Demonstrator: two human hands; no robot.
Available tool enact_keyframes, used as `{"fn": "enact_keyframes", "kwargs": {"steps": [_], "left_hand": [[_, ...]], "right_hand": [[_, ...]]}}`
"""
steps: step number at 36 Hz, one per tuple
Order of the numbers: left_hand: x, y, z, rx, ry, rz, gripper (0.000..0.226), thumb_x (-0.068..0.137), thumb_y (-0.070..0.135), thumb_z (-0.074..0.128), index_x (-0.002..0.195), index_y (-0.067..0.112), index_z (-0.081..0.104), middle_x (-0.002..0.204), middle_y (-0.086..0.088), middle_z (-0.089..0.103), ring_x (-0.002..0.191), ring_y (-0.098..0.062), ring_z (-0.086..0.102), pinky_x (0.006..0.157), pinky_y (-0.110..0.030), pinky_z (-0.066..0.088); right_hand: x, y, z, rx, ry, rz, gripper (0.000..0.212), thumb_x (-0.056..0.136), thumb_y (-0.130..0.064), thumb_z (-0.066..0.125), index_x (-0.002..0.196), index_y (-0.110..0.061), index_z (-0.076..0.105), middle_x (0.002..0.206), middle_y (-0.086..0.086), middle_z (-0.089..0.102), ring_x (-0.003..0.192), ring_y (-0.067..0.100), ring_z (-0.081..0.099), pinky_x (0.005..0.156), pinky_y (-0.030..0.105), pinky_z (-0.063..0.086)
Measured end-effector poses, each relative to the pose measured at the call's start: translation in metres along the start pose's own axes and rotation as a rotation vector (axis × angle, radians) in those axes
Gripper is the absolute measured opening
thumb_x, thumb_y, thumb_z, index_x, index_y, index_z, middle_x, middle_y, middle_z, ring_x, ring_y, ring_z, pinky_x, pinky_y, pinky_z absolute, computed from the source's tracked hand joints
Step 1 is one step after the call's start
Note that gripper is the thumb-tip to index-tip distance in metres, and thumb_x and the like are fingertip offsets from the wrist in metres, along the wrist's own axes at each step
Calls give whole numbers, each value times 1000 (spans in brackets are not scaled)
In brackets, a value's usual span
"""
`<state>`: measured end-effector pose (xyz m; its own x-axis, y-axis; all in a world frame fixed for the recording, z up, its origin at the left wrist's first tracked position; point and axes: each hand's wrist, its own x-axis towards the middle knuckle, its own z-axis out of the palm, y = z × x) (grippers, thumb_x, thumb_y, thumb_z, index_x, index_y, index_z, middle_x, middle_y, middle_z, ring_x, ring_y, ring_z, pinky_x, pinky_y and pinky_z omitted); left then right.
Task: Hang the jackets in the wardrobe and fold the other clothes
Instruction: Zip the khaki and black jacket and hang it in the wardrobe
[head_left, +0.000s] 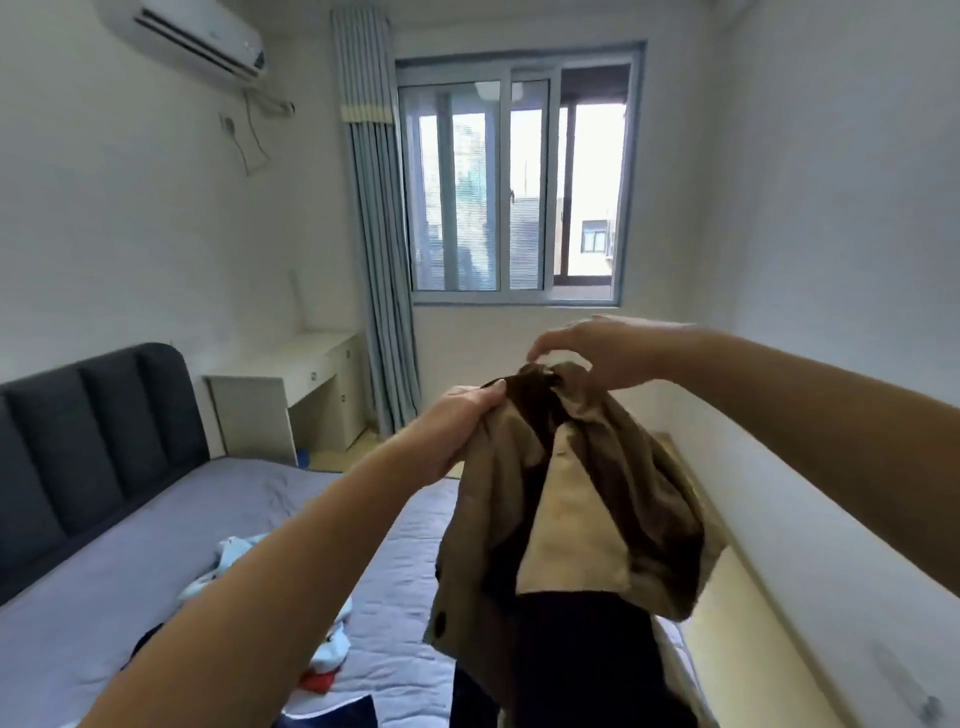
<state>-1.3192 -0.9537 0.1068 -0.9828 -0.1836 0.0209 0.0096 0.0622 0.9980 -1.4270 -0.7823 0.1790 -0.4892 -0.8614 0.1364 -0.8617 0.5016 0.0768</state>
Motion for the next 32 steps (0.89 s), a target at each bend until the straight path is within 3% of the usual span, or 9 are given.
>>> {"fn": "enact_keyframes", "kwargs": {"steps": [2, 6, 10, 13, 15, 20, 24, 27, 32], "left_hand": [[3, 12, 7, -45, 117, -20, 26, 97, 27, 51, 77, 13, 59, 64, -5, 59, 52, -13, 58, 55, -23, 48], [8, 38, 14, -230, 177, -50, 25, 99, 15, 46, 75, 10, 54, 50, -3, 57, 35, -8, 55, 35, -18, 46], [12, 68, 29, -188, 98, -7, 31, 98, 9, 36, 79, 0, 58, 62, -14, 68, 56, -24, 67, 49, -31, 58], [21, 82, 39, -36, 106, 48, 38, 98, 11, 33, 79, 0, 63, 78, -19, 70, 69, -28, 68, 59, -33, 59], [26, 88, 43, 129, 168, 142, 35, 101, 20, 37, 81, 4, 61, 90, -18, 69, 75, -27, 66, 65, -35, 58], [23, 63, 33, 807, 344, 584, 45, 101, 42, 34, 81, 15, 63, 86, -4, 62, 81, -22, 58, 73, -30, 38], [13, 15, 9, 1417, 681, 1014, 33, 76, 29, 74, 102, 14, 60, 97, -6, 61, 86, -29, 60, 69, -40, 46], [11, -17, -5, 1416, 671, 707, 63, 68, 34, 75, 123, 18, 49, 115, -7, 52, 106, -29, 52, 82, -40, 39], [27, -49, -2, 1134, 376, 170, 6, 82, 31, 53, 87, 27, 55, 81, 5, 61, 76, -19, 60, 54, -26, 37]], "right_hand": [[-12, 1, 0, 128, 16, 88, 53, 89, -9, 60, 137, -25, 45, 135, -4, 50, 120, 16, 49, 98, 26, 44], [-29, -10, 0, 520, 192, 166, 18, 94, -29, 56, 111, -23, 57, 103, -5, 63, 98, 17, 62, 73, 19, 50], [-38, -29, 5, 760, -29, 300, 55, 79, -58, 64, 121, -28, 43, 111, -3, 59, 99, 13, 62, 72, 26, 56], [-35, -31, 12, 650, 98, 434, 43, 83, -33, 67, 119, -22, 47, 105, 0, 58, 94, 16, 60, 70, 27, 53], [-32, -29, 12, 478, 287, 480, 21, 89, -14, 52, 107, -12, 63, 99, 7, 62, 92, 24, 59, 70, 29, 49], [-24, -18, -6, 463, 578, 526, 31, 94, -7, 39, 100, 1, 68, 100, 18, 64, 96, 32, 58, 87, 37, 46], [-15, -7, -24, 548, 691, 528, 33, 95, -6, 36, 100, 5, 67, 97, 15, 63, 92, 27, 56, 84, 32, 45], [-3, -7, -29, 612, 704, 522, 34, 95, -5, 34, 101, 3, 67, 93, 12, 61, 85, 21, 51, 75, 28, 40], [21, -8, -33, 684, 717, 534, 35, 94, -6, 33, 100, -1, 68, 88, 10, 59, 82, 22, 52, 66, 28, 40]]}}
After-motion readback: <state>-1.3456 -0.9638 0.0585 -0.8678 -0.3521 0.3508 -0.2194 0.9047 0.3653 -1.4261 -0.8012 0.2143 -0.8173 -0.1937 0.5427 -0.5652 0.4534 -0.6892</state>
